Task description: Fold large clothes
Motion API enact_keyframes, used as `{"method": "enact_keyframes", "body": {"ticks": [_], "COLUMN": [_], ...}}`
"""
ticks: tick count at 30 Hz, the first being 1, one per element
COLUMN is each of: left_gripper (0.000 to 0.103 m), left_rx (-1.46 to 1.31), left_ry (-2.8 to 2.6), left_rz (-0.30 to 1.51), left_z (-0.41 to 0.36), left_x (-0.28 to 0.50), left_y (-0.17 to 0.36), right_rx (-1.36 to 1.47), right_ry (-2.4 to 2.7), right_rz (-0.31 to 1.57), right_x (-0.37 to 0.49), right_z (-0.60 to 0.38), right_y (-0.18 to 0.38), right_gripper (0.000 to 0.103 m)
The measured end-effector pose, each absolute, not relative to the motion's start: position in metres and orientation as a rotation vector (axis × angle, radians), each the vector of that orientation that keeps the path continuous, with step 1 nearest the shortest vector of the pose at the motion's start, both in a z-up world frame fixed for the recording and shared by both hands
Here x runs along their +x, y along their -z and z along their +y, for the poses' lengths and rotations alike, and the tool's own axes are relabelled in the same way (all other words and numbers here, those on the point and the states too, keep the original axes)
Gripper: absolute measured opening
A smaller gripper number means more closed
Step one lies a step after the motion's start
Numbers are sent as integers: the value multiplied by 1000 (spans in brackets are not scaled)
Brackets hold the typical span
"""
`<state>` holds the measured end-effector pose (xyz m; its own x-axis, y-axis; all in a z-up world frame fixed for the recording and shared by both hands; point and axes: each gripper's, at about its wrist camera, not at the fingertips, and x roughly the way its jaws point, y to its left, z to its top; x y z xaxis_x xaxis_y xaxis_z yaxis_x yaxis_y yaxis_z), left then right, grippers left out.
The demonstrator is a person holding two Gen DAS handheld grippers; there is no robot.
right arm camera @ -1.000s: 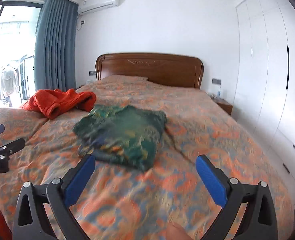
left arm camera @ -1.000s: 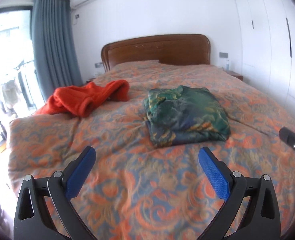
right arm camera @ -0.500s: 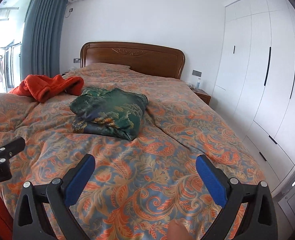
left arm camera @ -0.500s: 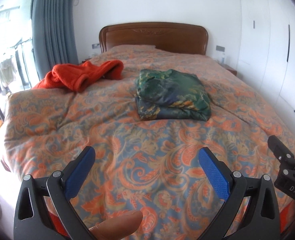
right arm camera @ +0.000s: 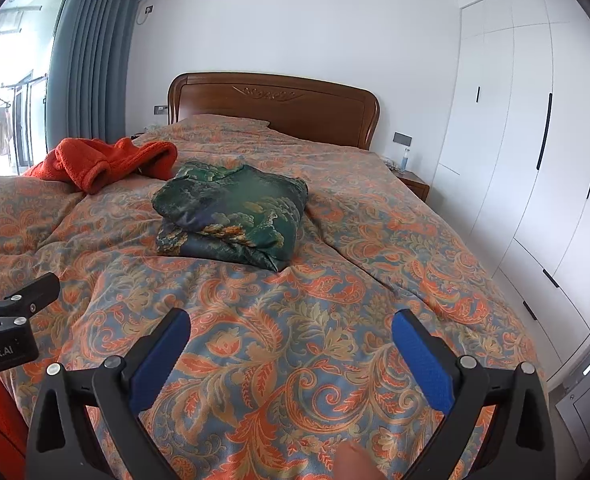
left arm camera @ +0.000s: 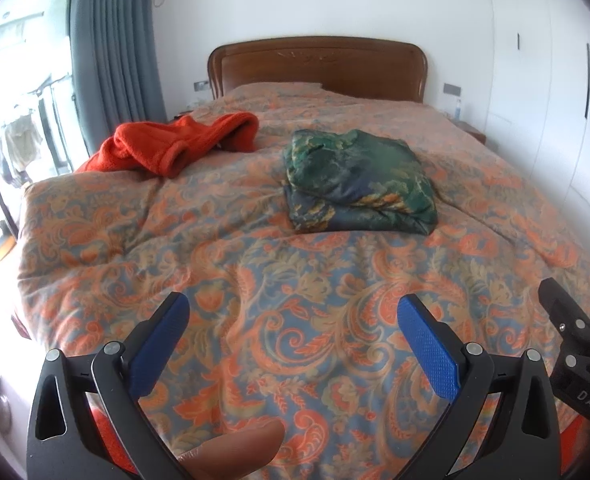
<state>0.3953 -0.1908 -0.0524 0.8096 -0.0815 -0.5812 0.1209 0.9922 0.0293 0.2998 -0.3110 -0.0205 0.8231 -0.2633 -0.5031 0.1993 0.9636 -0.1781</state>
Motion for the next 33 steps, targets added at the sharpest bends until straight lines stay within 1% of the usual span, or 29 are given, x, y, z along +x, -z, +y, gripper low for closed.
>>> {"method": "enact_keyframes", "body": {"ticks": [16,33], "left_gripper": [103,103], "left_rx": [62,65], "left_ry": [107,114], "left_rz": [654,630], "left_z": [-190,-184], "left_x": [392,387], "left_y": [42,36], "right_rx": [-109,-102], "right_ry": [220,201], "right_rz": [542,533], "right_x": [292,286], "right_z": [-303,-298], "right_y": [10,0], "right_gripper": [102,102]}}
